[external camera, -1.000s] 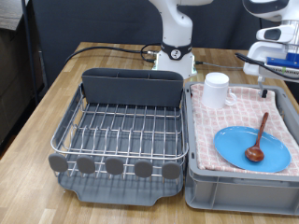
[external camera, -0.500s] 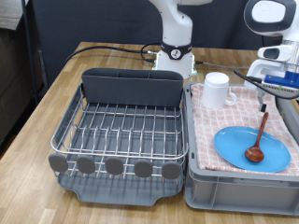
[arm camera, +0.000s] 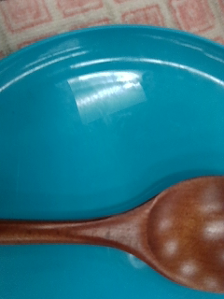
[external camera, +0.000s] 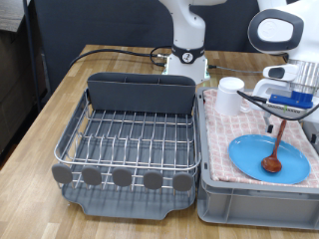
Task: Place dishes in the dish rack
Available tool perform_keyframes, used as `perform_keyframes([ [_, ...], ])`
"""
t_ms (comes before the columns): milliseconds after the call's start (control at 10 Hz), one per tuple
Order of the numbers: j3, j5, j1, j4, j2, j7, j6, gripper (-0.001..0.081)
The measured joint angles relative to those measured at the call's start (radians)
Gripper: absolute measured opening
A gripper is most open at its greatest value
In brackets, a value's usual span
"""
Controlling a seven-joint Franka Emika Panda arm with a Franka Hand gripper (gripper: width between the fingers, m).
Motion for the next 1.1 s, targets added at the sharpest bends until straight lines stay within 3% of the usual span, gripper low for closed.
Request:
perform_keyframes([
  [1100, -0.044, -0.040, 0.000, -0.069, 0.002, 0.038, 0.069, 0.0802],
])
